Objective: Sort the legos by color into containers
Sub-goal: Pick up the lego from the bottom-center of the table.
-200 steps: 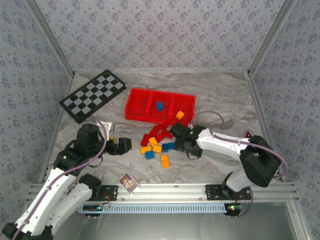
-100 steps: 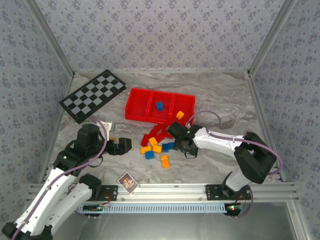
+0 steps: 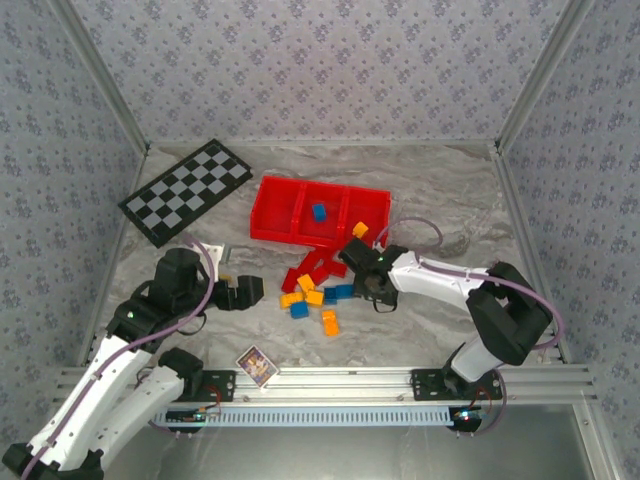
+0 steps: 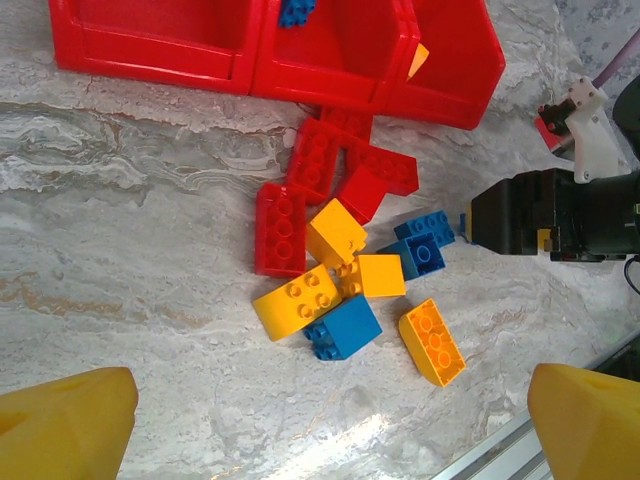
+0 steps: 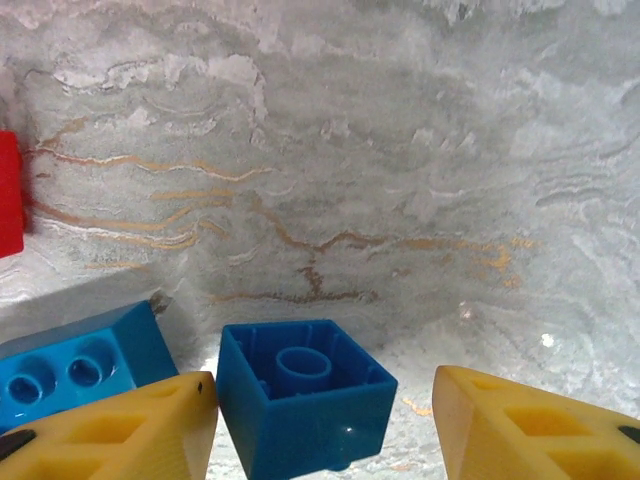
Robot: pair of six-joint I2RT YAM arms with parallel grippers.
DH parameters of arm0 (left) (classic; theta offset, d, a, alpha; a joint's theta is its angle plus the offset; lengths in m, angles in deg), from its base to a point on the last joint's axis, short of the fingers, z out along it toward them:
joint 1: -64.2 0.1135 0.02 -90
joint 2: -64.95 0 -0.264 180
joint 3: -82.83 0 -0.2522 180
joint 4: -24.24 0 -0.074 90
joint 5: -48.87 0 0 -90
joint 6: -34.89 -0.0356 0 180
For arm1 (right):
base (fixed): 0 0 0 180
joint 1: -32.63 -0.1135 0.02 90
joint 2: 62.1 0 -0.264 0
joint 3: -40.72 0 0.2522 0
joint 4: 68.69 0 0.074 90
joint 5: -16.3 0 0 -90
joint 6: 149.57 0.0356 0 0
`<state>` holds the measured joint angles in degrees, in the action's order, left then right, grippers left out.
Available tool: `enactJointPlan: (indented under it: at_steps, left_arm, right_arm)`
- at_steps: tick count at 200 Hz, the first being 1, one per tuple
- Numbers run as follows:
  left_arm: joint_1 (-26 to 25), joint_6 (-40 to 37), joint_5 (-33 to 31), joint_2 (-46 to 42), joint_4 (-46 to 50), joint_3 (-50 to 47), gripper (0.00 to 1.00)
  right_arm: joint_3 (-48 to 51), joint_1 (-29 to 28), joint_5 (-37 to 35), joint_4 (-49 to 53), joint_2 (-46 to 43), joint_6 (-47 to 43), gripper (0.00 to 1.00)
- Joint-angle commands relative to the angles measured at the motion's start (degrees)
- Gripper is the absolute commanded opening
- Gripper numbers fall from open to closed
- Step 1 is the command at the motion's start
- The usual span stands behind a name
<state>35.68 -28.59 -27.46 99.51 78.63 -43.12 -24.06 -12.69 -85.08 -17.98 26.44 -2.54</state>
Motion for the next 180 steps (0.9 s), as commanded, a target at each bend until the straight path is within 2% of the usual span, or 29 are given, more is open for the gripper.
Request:
enactJointPlan:
  at_steps: [1, 64, 89, 115, 143, 180]
  left_arm:
    - [-0.27, 1.71, -1.85, -0.21, 1.75, 1.87, 1.0]
    - [-0.29, 3.55, -2.86, 0.63, 2.57, 2.65, 1.0]
    - [-0.27, 0.36, -4.51, 0.59, 4.75, 4.33, 1.0]
    - [-0.3, -3.42, -6.11, 0.73, 5.67, 4.62, 1.0]
    - [-0.27, -6.02, -4.63, 1.53, 5.0, 4.14, 1.0]
    - [-0.24, -6.57, -1.49, 1.93, 3.98, 3.64, 1.0]
  right_arm:
    - [-1.88, 0.8, -0.71, 0.36, 1.19, -2.76, 0.58]
    - [-3.16, 1.17, -0.4, -0.91, 4.57, -3.7, 0.49]
    - [-3.62, 1.05, -0.75, -0.83, 5.49, -3.85, 0.47]
    - [-4.21, 1.01, -1.1, -0.39, 5.95, -4.27, 0.4]
    - [-5.7, 0.8, -1.53, 0.77, 5.95, -5.63, 0.3]
    - [-10.37, -1.39, -4.61, 5.55, 4.09, -6.96, 0.26]
